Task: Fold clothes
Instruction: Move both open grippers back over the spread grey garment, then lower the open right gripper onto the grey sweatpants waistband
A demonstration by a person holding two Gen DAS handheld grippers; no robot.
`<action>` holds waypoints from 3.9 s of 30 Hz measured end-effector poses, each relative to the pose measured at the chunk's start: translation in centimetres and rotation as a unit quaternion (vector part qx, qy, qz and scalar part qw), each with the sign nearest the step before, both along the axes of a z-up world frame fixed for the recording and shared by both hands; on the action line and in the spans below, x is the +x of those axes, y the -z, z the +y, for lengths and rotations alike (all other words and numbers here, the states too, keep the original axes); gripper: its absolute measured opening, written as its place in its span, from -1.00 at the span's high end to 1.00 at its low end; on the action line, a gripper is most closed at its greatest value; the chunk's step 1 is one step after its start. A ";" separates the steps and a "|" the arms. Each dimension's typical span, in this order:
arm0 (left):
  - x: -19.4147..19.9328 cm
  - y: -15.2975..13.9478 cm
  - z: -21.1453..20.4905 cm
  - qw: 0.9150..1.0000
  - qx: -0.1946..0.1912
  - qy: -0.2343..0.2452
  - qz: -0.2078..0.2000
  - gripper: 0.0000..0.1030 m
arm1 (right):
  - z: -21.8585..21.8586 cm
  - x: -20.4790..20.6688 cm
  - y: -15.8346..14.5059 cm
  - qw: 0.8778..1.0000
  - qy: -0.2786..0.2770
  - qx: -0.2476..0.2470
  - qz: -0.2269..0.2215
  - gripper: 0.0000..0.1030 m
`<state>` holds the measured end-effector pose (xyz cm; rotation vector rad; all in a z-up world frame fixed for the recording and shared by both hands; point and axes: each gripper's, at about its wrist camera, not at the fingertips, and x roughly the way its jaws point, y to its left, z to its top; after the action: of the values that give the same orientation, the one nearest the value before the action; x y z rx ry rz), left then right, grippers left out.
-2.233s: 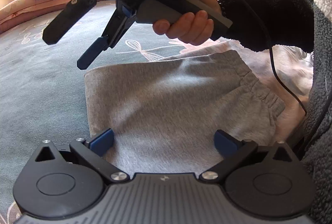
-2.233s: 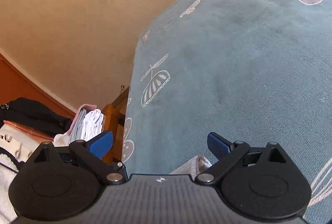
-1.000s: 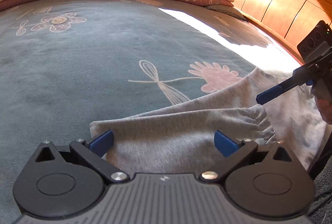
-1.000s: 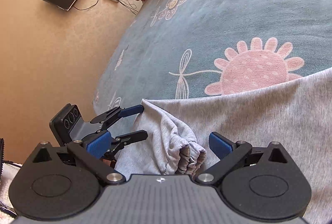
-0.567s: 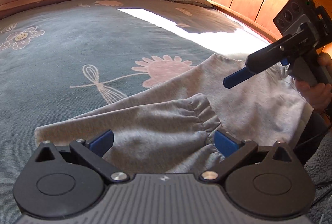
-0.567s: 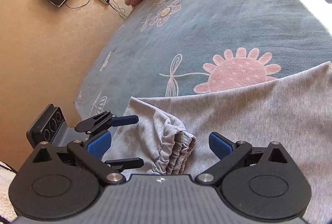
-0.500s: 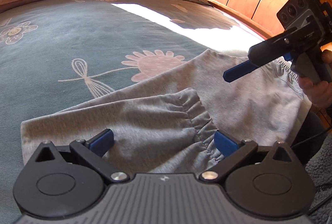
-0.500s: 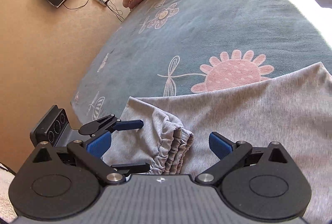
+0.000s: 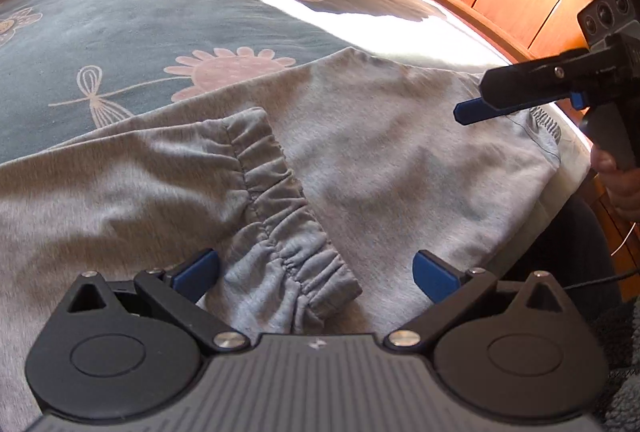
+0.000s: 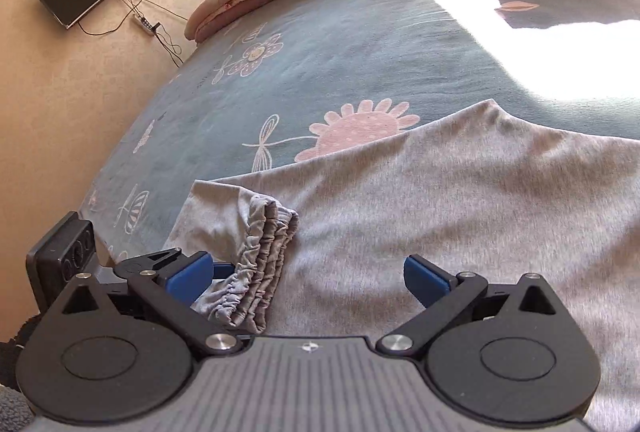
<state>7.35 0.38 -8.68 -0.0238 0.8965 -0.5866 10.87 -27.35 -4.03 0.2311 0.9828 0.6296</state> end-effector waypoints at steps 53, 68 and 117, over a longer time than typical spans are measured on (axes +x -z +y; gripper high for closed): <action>-1.5 -4.2 3.0 0.987 -0.082 -0.138 0.018 -0.98 | 0.6 -4.7 6.9 0.966 0.008 -0.221 -0.130 -1.00; 7.2 0.2 5.2 0.981 -0.090 -0.142 0.094 -0.98 | 0.8 -4.5 6.8 0.967 0.013 -0.225 -0.122 -1.00; -2.0 -5.1 -6.2 0.999 0.035 0.015 -0.008 -0.98 | -5.0 -6.8 4.9 0.970 0.094 -0.187 -0.120 -1.00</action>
<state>5.39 -5.85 -3.58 0.0570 0.9036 -0.5815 4.05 -32.38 -8.96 -0.0855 0.8145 0.2807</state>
